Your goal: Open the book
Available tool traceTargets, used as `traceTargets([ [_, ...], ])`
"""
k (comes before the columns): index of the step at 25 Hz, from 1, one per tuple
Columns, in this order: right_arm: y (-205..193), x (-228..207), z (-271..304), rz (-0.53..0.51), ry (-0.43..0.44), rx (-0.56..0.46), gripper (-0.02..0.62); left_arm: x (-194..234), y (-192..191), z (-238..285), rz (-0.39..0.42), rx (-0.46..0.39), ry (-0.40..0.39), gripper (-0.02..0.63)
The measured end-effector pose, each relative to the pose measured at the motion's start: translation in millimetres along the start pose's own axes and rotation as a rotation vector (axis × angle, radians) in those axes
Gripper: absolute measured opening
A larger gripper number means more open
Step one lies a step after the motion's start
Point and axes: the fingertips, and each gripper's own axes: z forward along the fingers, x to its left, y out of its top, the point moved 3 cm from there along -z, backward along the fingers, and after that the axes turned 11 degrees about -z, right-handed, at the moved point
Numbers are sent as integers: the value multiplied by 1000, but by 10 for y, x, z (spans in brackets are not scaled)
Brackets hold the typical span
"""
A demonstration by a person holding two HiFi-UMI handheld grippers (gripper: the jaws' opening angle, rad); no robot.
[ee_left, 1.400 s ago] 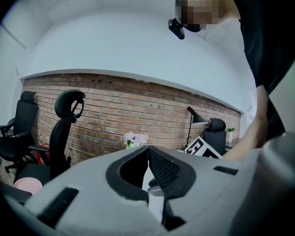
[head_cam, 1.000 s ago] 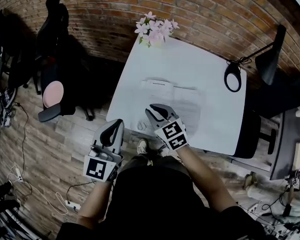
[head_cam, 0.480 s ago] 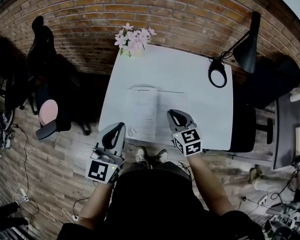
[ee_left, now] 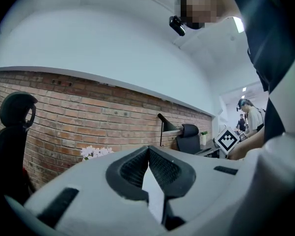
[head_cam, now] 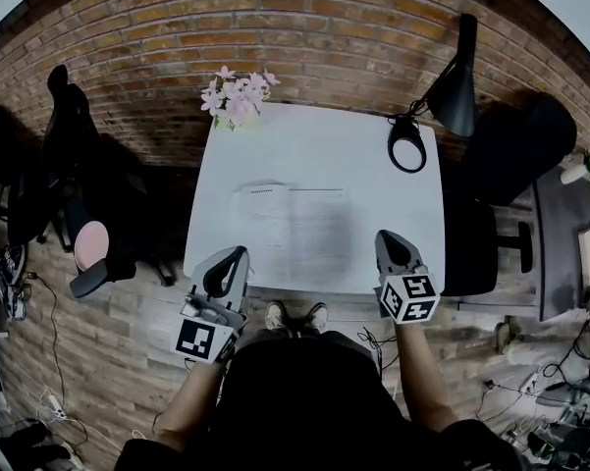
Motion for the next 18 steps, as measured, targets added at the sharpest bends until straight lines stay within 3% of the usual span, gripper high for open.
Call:
traceTargets([
  [2, 101, -172, -153, 8, -47, -35, 15, -39, 18, 64, 15, -19, -16, 25],
  [7, 451, -443, -485, -7, -132, -139, 15, -117, -31, 184, 17, 42, -16, 25],
  [12, 872, -471, -768, -44, -149, -243, 15, -168, 14, 269, 1, 49, -15, 25],
  [18, 1280, -402, -1112, -82, -165, -340, 15, -78, 76, 318, 59, 10, -11, 25],
])
